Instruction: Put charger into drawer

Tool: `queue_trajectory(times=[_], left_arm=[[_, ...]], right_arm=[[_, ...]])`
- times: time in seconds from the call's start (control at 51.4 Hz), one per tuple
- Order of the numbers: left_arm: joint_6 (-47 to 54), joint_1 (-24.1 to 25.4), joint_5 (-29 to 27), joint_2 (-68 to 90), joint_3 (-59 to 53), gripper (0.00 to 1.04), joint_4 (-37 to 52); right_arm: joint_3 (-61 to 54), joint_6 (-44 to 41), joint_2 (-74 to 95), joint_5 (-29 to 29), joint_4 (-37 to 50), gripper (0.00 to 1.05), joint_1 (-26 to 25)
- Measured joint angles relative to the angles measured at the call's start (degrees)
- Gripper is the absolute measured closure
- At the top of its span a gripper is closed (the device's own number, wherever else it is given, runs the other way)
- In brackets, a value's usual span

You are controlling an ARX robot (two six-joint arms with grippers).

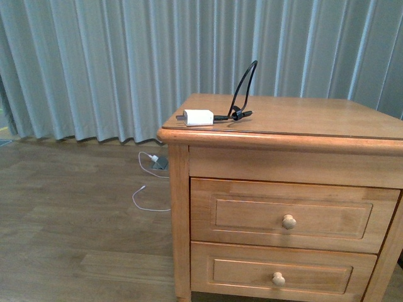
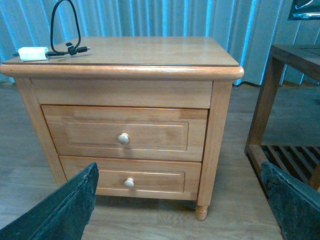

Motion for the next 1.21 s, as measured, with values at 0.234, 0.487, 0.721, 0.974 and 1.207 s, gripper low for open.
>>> queue_trajectory(times=[0.234,0.487,0.721,0.974,1.207], left_arm=[[0.0,0.0,0.0,0.0,0.0,0.06,0.0],[0.0,0.0,0.0,0.0,0.0,0.06,0.0],[0.0,0.0,0.0,0.0,0.0,0.06,0.0],[0.0,0.0,0.0,0.0,0.0,0.06,0.0],[0.0,0.0,0.0,0.0,0.0,0.06,0.0]], right_arm=[[0.0,0.0,0.0,0.0,0.0,0.08,0.0],[0.0,0.0,0.0,0.0,0.0,0.08,0.0],[0.0,0.0,0.0,0.0,0.0,0.08,0.0],[0.0,0.0,0.0,0.0,0.0,0.08,0.0],[0.0,-0.3,0.1,0.8,0.0,0.08,0.2]])
